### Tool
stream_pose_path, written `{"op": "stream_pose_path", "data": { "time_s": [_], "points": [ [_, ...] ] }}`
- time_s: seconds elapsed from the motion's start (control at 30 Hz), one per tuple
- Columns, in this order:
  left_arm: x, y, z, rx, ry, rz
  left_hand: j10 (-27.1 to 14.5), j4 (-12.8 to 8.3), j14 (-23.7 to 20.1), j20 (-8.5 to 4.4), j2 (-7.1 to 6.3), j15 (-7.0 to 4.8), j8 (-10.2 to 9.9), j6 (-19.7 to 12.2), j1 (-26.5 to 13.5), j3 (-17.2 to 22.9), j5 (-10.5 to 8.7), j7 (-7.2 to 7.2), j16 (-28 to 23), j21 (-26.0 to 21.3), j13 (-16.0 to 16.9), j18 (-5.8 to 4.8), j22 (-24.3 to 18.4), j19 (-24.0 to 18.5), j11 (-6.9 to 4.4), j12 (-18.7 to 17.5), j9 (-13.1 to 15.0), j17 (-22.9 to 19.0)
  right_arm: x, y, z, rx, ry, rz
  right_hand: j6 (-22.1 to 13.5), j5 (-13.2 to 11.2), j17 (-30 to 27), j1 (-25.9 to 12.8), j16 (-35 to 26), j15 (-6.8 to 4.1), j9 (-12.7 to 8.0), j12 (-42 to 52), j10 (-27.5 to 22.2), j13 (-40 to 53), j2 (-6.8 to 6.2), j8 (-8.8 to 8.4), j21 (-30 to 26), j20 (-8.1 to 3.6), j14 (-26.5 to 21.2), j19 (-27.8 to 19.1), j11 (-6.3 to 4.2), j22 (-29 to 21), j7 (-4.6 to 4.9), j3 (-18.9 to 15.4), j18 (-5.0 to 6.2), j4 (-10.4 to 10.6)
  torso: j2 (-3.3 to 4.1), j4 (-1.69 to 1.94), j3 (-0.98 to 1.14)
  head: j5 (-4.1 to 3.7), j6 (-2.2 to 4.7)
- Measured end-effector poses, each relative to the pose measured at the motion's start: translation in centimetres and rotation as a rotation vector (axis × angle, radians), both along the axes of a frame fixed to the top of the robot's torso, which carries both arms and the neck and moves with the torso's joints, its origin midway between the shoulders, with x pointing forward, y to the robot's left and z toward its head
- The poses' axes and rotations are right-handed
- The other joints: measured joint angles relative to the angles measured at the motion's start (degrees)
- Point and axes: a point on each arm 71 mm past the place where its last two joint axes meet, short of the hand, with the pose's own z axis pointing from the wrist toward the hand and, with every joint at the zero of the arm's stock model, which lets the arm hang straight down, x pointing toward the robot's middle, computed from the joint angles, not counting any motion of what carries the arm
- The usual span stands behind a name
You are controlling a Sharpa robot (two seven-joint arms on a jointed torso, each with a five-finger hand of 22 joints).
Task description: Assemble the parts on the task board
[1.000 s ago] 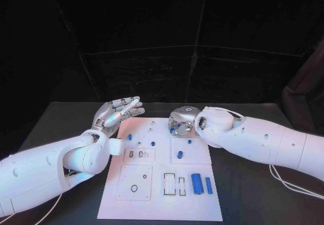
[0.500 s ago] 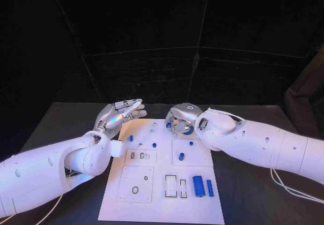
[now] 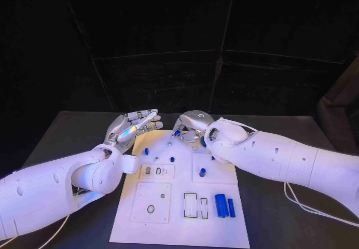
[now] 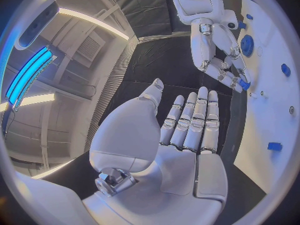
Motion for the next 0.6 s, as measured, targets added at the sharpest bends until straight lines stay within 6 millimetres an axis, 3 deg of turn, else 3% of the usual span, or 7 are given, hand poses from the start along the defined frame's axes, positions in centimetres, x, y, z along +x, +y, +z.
{"op": "stream_pose_path", "data": {
  "time_s": [0.6],
  "points": [
    [0.0,-0.1,0.1,-0.001,-0.001,-0.004,0.0,0.0,0.0,0.0,0.2,0.0,0.0,0.0,-0.2,0.0,0.0,0.0,0.0,0.0,0.0,0.0,0.0,0.0,0.0,-0.2,0.0,0.0,0.7,1.6,-0.3,-0.048,0.011,-0.015,-0.2,-0.3,-0.1,-0.8,0.3,0.0,0.0,0.0,-0.4,0.0,-0.82,0.01,0.3,0.2,0.0,-0.2,0.41,0.2,0.21,0.7,0.01,0.7,0.37,0.15,-0.14,0.03,0.08]
  ]
}}
